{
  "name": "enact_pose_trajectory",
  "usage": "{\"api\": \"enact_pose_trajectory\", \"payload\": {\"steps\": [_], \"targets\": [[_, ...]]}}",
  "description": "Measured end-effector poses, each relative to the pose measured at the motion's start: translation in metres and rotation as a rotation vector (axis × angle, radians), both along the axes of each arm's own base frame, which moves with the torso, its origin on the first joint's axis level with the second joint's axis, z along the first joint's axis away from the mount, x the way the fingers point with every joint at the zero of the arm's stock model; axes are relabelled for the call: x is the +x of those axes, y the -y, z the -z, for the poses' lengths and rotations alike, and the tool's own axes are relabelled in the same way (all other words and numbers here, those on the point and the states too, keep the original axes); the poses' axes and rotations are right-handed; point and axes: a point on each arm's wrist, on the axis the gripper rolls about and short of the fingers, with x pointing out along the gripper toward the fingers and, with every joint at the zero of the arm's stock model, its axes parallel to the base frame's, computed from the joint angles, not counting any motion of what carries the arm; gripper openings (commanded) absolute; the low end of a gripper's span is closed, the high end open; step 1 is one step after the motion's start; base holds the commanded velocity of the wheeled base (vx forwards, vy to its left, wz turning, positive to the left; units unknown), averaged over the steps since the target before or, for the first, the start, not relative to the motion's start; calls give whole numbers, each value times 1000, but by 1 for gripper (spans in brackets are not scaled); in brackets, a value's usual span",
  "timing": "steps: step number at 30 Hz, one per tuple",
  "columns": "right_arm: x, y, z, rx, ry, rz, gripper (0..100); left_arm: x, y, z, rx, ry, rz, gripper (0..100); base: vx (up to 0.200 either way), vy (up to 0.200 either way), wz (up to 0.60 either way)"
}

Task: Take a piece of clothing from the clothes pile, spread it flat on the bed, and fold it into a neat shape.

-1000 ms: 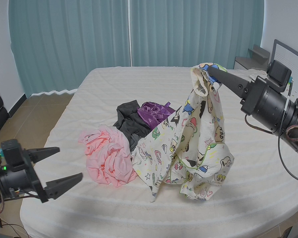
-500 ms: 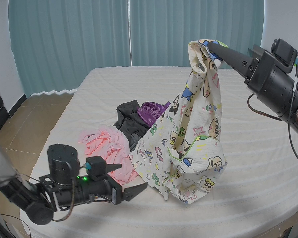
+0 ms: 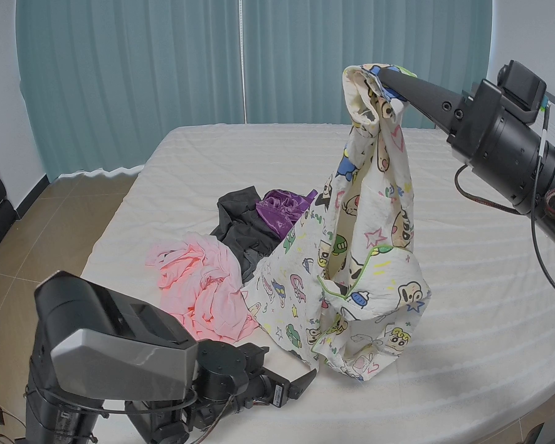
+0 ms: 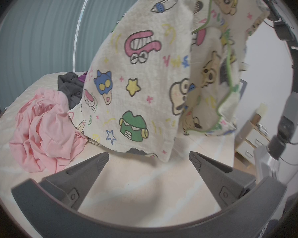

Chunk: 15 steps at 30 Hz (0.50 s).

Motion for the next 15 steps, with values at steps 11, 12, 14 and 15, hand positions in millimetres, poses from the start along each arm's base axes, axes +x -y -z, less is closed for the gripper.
{"api": "enact_pose_trajectory", "payload": {"steps": [11,12,14,15], "targets": [[4,-3,2,-5,-7,3,0,18,25,8,-69,46,-85,100,0,0,0],[4,-3,2,-5,-7,3,0,18,26,8,-70,49,-89,100,0,0,0],[5,-3,2,-6,-8,3,0,24,30,10,-75,72,-128,100,0,0,0],[5,-3,2,-6,-7,3,0,26,32,12,-73,80,-141,100,0,0,0]]}}
